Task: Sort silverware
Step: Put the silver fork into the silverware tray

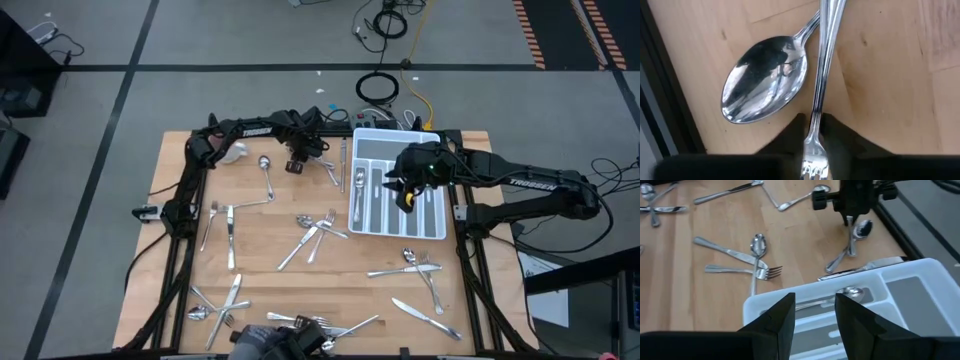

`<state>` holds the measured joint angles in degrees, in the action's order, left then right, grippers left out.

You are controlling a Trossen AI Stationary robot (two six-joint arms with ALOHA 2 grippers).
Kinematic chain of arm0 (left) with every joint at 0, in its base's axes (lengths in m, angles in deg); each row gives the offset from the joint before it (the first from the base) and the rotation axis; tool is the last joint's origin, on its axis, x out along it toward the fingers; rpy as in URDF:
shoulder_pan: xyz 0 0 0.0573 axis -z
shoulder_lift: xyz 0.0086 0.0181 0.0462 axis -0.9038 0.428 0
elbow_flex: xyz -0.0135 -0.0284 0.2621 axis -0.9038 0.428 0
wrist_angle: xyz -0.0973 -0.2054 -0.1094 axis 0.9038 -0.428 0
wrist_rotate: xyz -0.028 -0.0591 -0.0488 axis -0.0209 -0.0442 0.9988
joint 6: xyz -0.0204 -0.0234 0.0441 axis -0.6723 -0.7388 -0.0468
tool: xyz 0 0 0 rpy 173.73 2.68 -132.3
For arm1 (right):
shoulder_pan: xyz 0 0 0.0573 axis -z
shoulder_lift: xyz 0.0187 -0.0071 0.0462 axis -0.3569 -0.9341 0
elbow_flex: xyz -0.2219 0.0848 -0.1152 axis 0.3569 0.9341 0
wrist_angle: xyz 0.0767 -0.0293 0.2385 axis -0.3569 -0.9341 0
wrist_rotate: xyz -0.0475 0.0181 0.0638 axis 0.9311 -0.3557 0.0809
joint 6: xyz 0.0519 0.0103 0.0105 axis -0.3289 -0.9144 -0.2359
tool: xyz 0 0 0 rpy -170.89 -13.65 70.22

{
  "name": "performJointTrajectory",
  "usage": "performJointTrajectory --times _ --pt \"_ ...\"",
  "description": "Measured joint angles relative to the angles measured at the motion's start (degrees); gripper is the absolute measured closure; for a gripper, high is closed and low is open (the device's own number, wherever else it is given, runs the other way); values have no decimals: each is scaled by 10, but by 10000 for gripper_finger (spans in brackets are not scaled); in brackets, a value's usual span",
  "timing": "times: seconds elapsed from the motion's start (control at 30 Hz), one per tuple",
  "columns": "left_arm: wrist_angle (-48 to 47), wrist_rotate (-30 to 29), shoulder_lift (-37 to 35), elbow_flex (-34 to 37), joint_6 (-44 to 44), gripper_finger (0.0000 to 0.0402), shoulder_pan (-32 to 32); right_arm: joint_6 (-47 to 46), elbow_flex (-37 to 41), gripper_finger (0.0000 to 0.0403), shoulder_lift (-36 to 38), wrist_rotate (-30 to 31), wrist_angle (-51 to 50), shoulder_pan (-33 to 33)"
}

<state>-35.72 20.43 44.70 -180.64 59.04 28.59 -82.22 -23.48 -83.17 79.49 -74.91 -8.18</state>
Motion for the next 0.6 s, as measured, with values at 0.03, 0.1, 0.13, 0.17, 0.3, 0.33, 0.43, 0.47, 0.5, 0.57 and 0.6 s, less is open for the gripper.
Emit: performJointTrajectory --times 0.03,0.1,0.13,0.17,0.3,0.33,0.43,0.47,0.5,0.57,0.6 --pt "-8 0 1 -5 -5 368 0 0 0 270 0 1 0 0" --pt "-22 0 2 -16 -18 385 1 -1 0 270 0 1 0 0" --pt "-26 0 3 -21 -23 385 1 -1 0 270 0 1 0 0" --pt "-29 0 4 -26 -27 386 1 -1 0 270 0 1 0 0" --pt "-63 -3 5 -51 -38 387 2 -2 0 270 0 1 0 0" --pt "-77 -7 5 -59 -40 387 3 -3 0 270 0 1 0 0" --pt "-121 -29 5 -82 -53 387 9 -8 0 270 0 1 0 0" --pt "-138 -34 5 -92 -53 387 11 -12 0 270 0 1 0 0" --pt "-155 -37 5 -103 -53 387 13 -15 0 270 2 0 0 0" --pt "-170 -38 1 -119 -53 387 19 -21 0 270 7 -2 1 0" --pt "-172 -38 -5 -123 -53 387 23 -22 0 270 14 -2 1 0"
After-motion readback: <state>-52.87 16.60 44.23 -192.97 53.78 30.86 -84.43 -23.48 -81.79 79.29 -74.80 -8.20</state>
